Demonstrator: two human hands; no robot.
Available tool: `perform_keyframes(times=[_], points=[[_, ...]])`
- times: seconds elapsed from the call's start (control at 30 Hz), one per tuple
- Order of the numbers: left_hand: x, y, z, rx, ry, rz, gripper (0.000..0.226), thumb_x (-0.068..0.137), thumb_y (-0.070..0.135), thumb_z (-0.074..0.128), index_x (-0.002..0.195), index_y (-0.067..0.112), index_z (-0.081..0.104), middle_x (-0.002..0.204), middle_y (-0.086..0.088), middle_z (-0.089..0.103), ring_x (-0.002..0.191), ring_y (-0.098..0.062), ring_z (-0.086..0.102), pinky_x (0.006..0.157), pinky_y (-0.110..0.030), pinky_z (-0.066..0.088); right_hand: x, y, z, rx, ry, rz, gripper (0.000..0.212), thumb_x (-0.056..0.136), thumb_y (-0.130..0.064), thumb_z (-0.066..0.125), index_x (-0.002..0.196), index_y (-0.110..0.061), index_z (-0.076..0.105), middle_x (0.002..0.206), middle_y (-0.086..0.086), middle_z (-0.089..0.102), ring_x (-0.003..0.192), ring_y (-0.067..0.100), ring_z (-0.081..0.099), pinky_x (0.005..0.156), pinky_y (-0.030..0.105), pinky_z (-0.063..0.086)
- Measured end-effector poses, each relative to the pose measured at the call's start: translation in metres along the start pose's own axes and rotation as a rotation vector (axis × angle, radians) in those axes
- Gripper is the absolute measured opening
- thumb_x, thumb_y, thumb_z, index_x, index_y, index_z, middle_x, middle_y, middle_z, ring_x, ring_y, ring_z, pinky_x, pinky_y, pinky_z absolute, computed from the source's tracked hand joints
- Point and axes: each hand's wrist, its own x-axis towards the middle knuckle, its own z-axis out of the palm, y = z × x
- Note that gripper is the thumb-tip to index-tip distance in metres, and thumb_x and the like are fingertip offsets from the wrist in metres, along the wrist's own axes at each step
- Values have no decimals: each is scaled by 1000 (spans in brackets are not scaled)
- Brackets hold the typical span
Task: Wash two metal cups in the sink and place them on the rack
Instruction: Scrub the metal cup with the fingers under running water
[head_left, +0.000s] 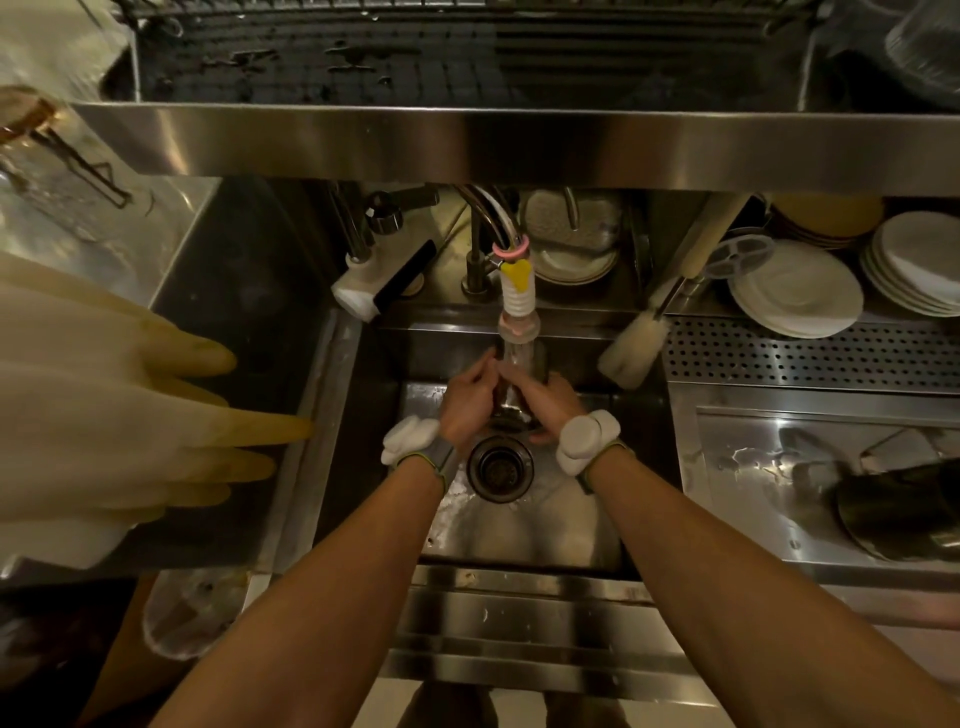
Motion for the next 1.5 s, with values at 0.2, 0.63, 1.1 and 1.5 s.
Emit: perform_keyframes(times=[0.2, 0.63, 1.1, 1.5], points=[[-5, 5, -14, 97, 25, 2, 41, 101, 36, 37, 128, 14, 59, 130, -9, 61, 120, -26, 56, 104, -42, 41, 9, 6, -2, 399, -109, 144, 53, 82, -58, 56, 118, -18, 60, 117, 12, 65, 103, 30, 62, 73, 41, 55], [-4, 2, -11, 210, 16, 159, 40, 90, 36, 59, 126, 19, 52, 120, -7, 62, 108, -21, 61, 98, -40, 50, 16, -2, 3, 434, -85, 164, 67, 88, -71, 31, 111, -16, 62, 111, 17, 66, 98, 32, 65, 75, 44, 57], [1, 10, -10, 269, -45, 69, 36, 90, 34, 60, 124, 24, 60, 109, -11, 70, 89, -34, 70, 80, -49, 58, 6, -1, 3, 174, -35, -10, 51, 92, -57, 45, 138, -35, 39, 129, 12, 58, 87, 38, 68, 55, 36, 58], [2, 4, -15, 11, -121, 36, 48, 84, 5, 67, 130, 12, 56, 87, -1, 67, 70, -13, 61, 66, -26, 53, -7, 5, -12, -79, -144, -174, 93, 79, -3, 72, 148, -28, 15, 117, 6, 56, 80, 24, 65, 49, 26, 57]])
